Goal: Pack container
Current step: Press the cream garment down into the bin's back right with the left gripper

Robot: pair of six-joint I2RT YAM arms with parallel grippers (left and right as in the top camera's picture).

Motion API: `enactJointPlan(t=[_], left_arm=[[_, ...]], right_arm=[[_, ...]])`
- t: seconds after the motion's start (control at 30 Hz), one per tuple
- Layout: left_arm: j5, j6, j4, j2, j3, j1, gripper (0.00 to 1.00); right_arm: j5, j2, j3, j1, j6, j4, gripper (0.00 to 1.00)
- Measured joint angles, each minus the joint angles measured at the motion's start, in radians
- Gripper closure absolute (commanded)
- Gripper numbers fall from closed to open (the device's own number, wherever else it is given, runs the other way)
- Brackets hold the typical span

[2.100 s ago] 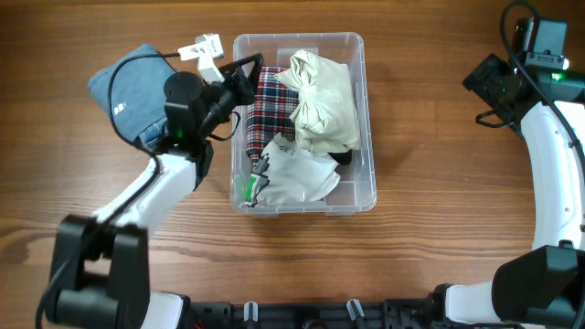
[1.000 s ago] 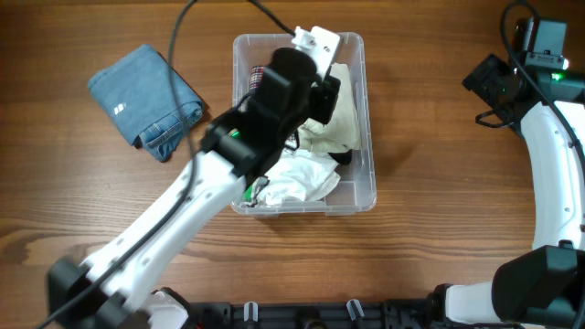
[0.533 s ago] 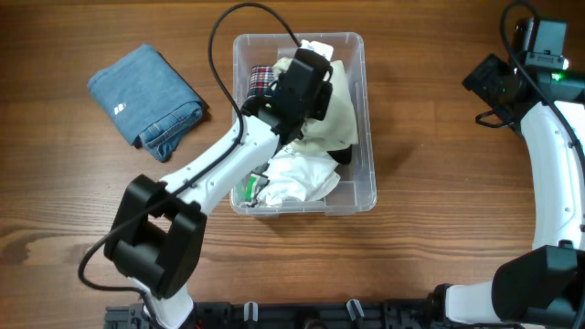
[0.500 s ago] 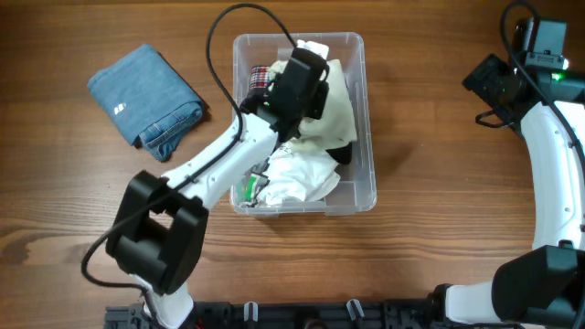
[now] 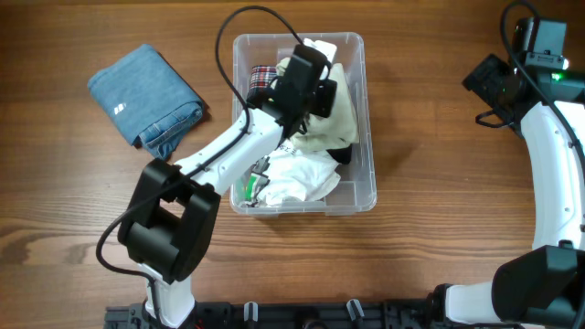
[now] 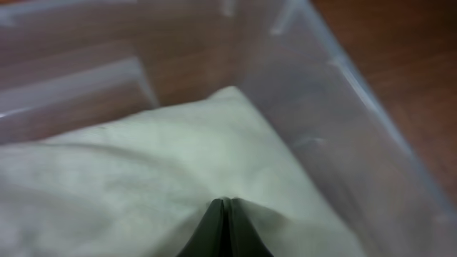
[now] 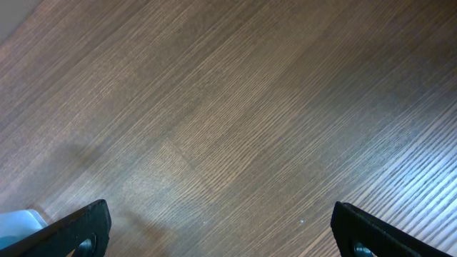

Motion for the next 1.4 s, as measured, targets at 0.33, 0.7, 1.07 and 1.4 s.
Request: enactJointPlan(t=[0.33, 0.7, 1.07, 1.4], left_arm=[[0.046, 0.000, -0.006, 0.036, 0.019, -0.042, 0.95], [0.067, 0.000, -0.037, 0.051, 0.035, -0.051, 0.94], [0.063, 0.000, -0.165, -0.019, 0.062, -0.054, 0.96], [-0.047, -0.076, -0.600, -0.281, 0.079, 0.034, 0.96]], right_arm=[[0.000, 0.000, 0.000, 0.000, 0.000, 0.000, 0.00], [0.000, 0.000, 0.000, 0.000, 0.000, 0.000, 0.00], [0.000, 0.000, 0.000, 0.000, 0.000, 0.000, 0.00], [0.000, 0.000, 0.000, 0.000, 0.000, 0.000, 0.00]])
